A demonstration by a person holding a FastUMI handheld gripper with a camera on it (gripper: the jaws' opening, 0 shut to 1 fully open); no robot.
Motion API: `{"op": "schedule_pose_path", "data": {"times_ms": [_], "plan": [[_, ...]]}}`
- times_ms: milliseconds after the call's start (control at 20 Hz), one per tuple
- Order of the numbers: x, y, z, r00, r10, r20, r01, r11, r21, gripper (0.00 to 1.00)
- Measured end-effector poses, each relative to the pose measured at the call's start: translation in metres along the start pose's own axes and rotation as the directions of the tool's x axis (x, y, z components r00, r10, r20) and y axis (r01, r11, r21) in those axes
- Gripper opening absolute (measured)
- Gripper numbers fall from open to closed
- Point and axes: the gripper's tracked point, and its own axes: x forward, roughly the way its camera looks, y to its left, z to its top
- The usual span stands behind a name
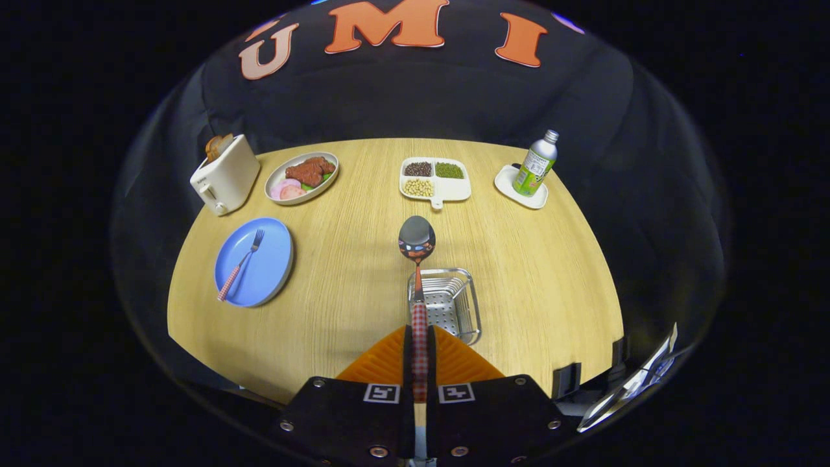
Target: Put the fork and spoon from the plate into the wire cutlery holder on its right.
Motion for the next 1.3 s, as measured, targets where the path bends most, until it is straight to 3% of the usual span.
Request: {"op": "schedule_pose_path", "data": {"times_ms": [200,600,1050,1300], "plan": [[-0.007,-0.019,-0.015,0.994,0.002,-0.113,-0.008,0.999,-0.051,0.07],[-0.006,-0.033,-0.043,0.942,0.032,-0.333,-0.071,0.992,-0.105,0.08],[0.017,-0.028,-0.034,0.87,0.095,-0.484,-0.118,0.993,-0.018,0.09],[0.03,-0.025,-0.022,0.856,0.123,-0.503,-0.106,0.992,0.061,0.11]]}}
